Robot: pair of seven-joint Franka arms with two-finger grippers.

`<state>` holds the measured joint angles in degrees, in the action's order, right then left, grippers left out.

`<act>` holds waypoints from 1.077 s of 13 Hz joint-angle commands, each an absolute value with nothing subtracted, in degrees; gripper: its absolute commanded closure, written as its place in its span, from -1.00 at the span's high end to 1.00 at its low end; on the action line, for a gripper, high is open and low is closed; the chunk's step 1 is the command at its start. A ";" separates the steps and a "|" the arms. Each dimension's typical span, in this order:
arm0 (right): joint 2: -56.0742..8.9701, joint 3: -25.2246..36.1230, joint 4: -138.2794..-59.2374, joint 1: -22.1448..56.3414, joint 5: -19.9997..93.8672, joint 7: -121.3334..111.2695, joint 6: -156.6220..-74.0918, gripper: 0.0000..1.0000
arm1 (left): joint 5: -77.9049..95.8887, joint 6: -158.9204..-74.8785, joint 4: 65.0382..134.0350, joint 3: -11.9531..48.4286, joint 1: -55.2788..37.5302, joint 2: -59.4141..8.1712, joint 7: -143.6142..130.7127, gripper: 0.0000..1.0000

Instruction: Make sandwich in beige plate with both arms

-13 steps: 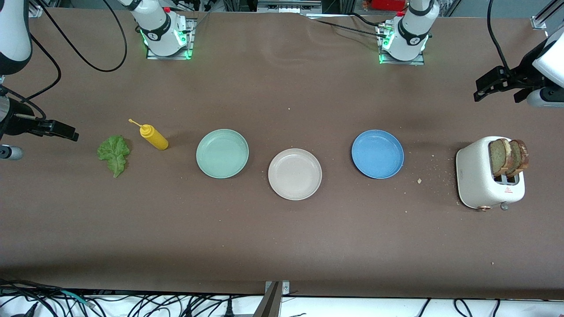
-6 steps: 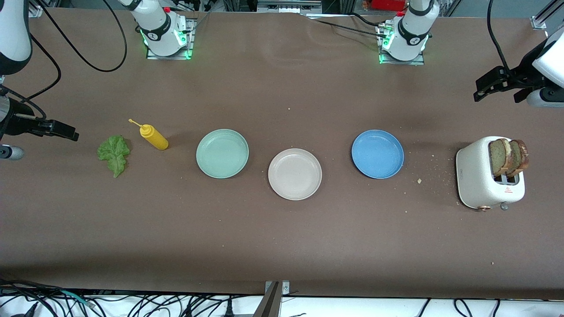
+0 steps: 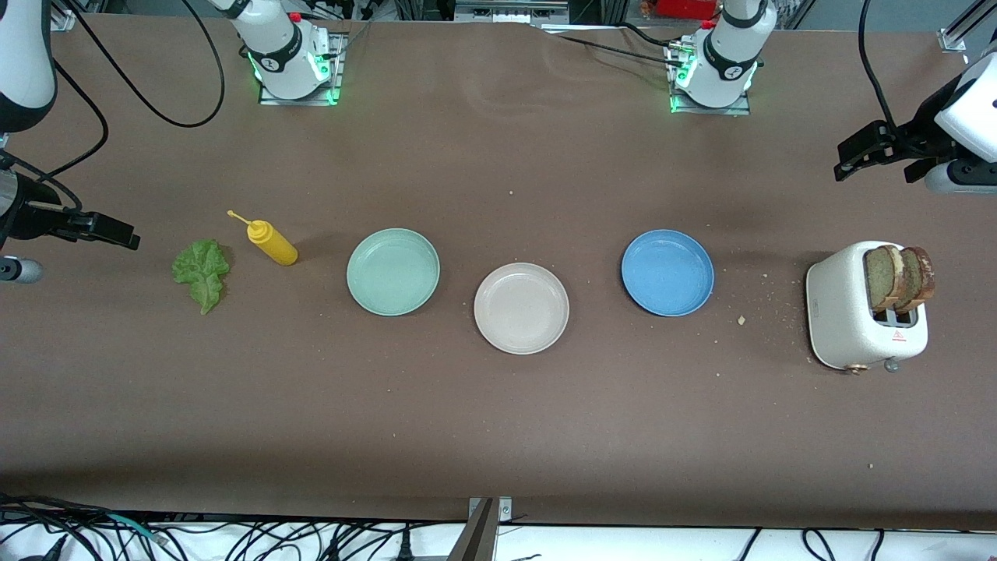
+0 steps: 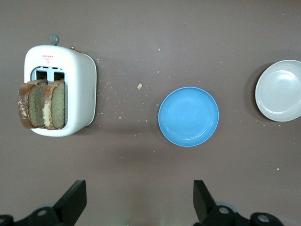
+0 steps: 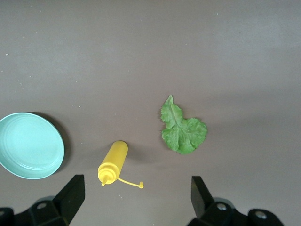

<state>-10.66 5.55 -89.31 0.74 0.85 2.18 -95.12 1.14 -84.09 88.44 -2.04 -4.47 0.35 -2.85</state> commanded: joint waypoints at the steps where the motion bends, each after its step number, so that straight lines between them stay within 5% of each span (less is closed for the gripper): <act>1: -10.99 5.36 -88.24 0.18 1.93 1.58 -94.75 1.00 | -0.26 -84.73 89.21 -1.67 -4.31 1.05 -3.16 1.00; 14: -10.99 5.36 -88.24 0.09 1.85 1.41 -94.66 1.00 | -1.41 -84.55 90.26 -1.67 -4.13 1.76 -2.64 1.00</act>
<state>-10.67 5.55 -89.30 0.74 0.88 2.18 -95.12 0.24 -84.09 88.85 -2.05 -4.40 0.38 -2.90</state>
